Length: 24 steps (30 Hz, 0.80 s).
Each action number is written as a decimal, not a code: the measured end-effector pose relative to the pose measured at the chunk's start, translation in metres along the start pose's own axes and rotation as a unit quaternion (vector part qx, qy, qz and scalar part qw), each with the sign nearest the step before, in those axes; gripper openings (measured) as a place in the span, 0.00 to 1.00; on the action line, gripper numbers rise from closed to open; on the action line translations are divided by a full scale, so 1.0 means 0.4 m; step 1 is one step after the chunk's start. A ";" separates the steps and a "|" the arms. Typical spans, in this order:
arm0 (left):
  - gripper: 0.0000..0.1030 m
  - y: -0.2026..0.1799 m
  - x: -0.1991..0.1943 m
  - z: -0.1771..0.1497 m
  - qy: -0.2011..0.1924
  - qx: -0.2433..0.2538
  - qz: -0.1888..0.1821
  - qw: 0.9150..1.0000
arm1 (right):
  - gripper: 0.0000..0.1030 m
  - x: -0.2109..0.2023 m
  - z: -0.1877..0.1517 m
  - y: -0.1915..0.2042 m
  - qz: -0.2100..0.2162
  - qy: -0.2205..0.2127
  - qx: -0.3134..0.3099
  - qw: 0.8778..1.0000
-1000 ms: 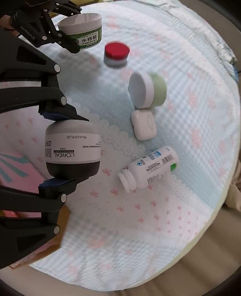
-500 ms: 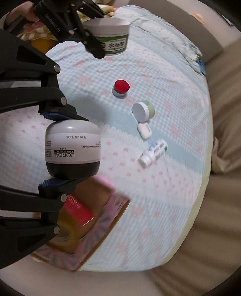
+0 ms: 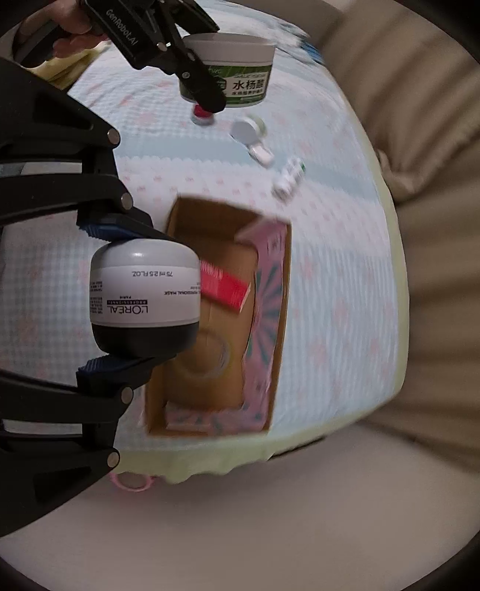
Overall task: Organize rigid objects
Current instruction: 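Carry the white jar and L'Oreal jar over the cardboard box, then release both jars into the cardboard box and lift the tools away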
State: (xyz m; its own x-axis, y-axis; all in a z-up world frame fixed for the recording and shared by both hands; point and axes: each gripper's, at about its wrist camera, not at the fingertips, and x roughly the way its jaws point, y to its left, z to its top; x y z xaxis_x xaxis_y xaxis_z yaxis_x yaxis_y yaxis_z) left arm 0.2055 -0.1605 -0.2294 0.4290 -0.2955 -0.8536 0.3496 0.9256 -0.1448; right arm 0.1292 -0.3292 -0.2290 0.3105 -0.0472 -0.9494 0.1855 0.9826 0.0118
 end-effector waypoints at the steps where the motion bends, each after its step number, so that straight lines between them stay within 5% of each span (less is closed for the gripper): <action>1: 0.66 -0.025 0.024 0.009 0.006 0.009 -0.005 1.000 | 0.45 0.000 -0.003 -0.025 -0.005 0.001 0.011 1.000; 12: 0.66 -0.130 0.264 0.030 0.071 0.053 -0.011 0.996 | 0.45 0.110 -0.018 -0.198 -0.013 0.029 0.082 0.996; 24: 0.66 -0.091 0.526 0.064 0.135 0.081 0.034 0.987 | 0.45 0.340 0.048 -0.189 -0.008 0.079 0.044 0.996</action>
State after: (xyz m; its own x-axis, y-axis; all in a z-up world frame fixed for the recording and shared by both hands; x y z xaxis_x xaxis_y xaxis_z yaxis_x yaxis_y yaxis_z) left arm 0.3043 -0.2621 -0.3910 0.2270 -0.1397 -0.9638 0.4652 0.8850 -0.0187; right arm 0.1752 -0.4134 -0.3530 0.1573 -0.0277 -0.9872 0.2734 0.9617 0.0166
